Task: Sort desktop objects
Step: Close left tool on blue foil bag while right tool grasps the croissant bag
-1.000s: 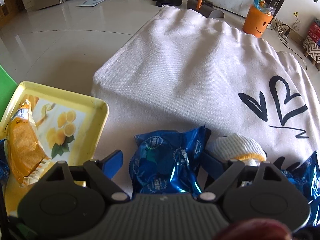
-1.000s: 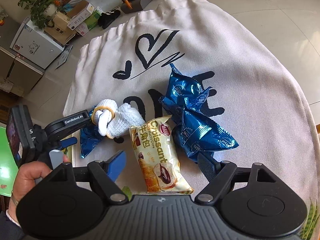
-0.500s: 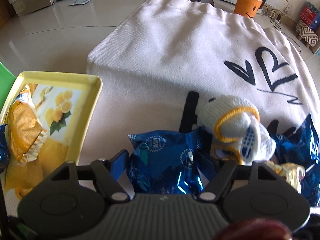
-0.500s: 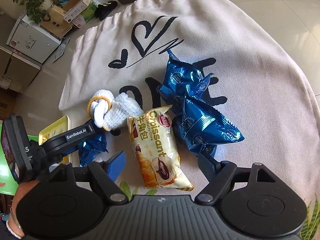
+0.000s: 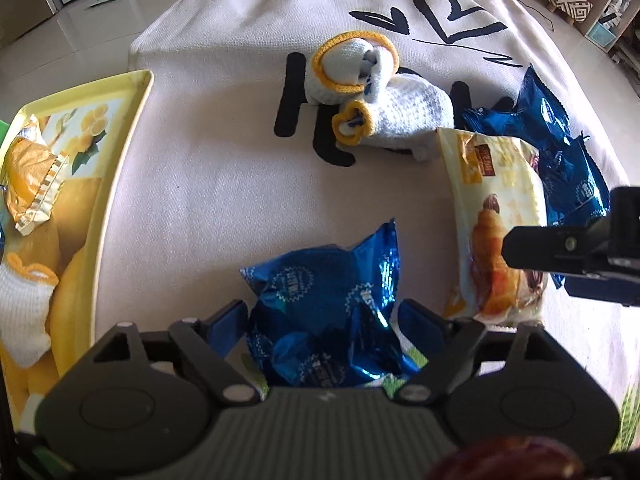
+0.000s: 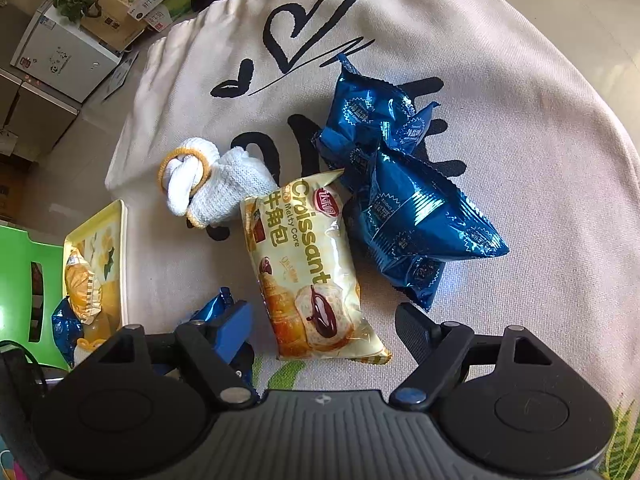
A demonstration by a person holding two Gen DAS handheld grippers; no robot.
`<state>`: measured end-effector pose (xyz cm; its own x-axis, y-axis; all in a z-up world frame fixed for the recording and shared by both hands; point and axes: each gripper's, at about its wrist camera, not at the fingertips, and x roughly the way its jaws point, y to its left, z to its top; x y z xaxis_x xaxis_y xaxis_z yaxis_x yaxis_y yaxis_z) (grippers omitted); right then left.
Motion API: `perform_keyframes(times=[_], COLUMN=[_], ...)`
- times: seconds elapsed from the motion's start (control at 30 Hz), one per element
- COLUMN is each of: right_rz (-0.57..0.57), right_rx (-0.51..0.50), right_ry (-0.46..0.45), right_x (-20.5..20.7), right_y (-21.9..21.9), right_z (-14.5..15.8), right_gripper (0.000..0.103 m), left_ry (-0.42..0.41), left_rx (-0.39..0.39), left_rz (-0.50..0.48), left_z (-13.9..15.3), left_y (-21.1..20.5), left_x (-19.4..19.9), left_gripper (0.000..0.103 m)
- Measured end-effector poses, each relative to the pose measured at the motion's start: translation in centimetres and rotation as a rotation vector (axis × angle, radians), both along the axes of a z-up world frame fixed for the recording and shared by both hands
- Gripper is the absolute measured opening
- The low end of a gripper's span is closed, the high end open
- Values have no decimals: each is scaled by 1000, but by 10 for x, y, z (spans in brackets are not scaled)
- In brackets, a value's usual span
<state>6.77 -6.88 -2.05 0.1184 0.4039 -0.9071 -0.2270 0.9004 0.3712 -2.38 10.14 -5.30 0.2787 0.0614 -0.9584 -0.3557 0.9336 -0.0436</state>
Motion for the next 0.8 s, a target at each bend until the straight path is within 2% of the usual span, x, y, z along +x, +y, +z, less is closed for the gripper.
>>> perform_keyframes(times=[0.07,0.23,0.37,0.7,0.73,0.8], right_rz=[3,5,9,16,15,18], right_rx=[1,11,27,27,24,15], right_ry=[1,9,10,-21,-28,-47], right_x=[0,1,2,3,2,1], right_y=[1,5,9,20,20,22], right_z=[-3,-10,-15,-25,-27,-28], right_gripper=[79,79,79,79,78,68], left_ry=[0,22,67,66,67,68], left_rx=[12,23,31,36,36,35], left_rz=[8,-31,-46,-34,-33,-30], left_z=[0,-6,-16,-15,-15,-15], left_y=[0,-7,-11,-13,-13,-13], left_x=[2,5,5,6,6,6], left_gripper=[93,100,102,102,102,102])
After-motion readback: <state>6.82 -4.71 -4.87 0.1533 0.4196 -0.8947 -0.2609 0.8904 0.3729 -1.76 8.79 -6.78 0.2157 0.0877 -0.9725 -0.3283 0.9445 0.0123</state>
